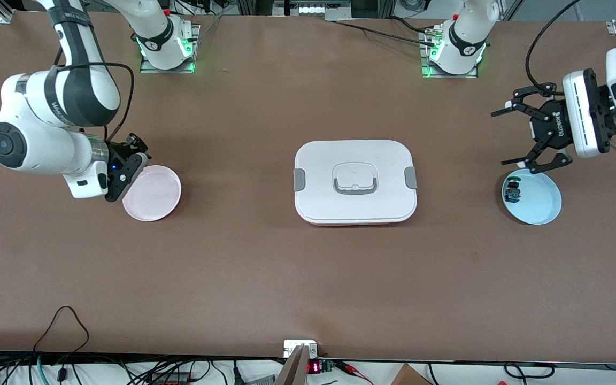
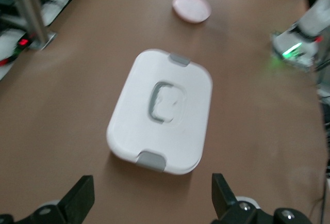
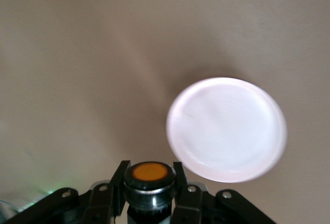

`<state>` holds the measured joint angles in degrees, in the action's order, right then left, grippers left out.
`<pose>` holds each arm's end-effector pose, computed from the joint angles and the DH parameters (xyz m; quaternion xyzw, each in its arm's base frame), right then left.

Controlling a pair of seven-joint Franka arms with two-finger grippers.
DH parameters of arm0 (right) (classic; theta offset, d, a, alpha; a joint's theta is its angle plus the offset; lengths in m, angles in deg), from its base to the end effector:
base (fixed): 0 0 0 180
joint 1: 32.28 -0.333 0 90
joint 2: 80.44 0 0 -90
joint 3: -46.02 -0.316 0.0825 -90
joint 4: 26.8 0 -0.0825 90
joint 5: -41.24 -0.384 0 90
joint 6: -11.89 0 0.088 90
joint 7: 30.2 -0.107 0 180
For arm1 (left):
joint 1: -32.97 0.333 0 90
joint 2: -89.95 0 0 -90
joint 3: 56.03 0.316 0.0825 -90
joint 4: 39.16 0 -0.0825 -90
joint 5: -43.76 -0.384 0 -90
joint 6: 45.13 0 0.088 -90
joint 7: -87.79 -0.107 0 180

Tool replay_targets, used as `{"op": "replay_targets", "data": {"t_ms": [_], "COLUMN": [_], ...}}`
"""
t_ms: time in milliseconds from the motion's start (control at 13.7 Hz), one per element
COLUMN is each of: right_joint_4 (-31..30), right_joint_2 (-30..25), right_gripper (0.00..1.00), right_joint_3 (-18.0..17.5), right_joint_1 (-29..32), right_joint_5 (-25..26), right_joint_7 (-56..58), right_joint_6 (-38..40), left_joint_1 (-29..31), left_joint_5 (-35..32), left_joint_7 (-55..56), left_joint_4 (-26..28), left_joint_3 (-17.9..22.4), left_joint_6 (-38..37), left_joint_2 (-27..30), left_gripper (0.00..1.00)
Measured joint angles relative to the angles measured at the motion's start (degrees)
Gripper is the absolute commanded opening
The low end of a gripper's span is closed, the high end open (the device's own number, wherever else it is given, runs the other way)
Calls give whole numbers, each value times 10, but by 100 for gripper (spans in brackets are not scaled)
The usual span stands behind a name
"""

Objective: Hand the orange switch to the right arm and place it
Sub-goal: 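Lower the switch onto the white plate with the right gripper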

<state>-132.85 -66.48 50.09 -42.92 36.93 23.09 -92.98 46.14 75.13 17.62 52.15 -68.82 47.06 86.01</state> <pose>0.5824 0.0751 0.3733 -0.8659 -0.4819 0.1101 0.0760 0.5774 -0.0458 0.5949 0.7976 -0.5352 0.1397 0.2406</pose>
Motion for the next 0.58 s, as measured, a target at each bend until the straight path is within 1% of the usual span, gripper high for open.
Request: {"op": "replay_targets", "data": {"t_ms": [146, 292, 438, 584], "right_joint_4": [-28, -60, -96, -133], "right_joint_2": [1, 1, 2, 5], "right_gripper": [0, 0, 0, 0], "right_joint_3": [0, -1, -2, -3], "right_joint_1": [0, 0, 0, 0], "right_joint_5": [29, 33, 34, 35], "right_joint_7": [52, 101, 131, 165], "right_joint_6": [-63, -124, -181, -242], "left_joint_1": [-32, -44, -59, -76], "left_joint_5": [-62, -109, -132, -135], "left_joint_7": [21, 26, 27, 25], "left_joint_4": [0, 1, 1, 1], "left_joint_3": [21, 33, 67, 104], "left_joint_6": [39, 88, 130, 147], "left_joint_2": [13, 15, 17, 25], "left_gripper": [100, 100, 100, 100]}}
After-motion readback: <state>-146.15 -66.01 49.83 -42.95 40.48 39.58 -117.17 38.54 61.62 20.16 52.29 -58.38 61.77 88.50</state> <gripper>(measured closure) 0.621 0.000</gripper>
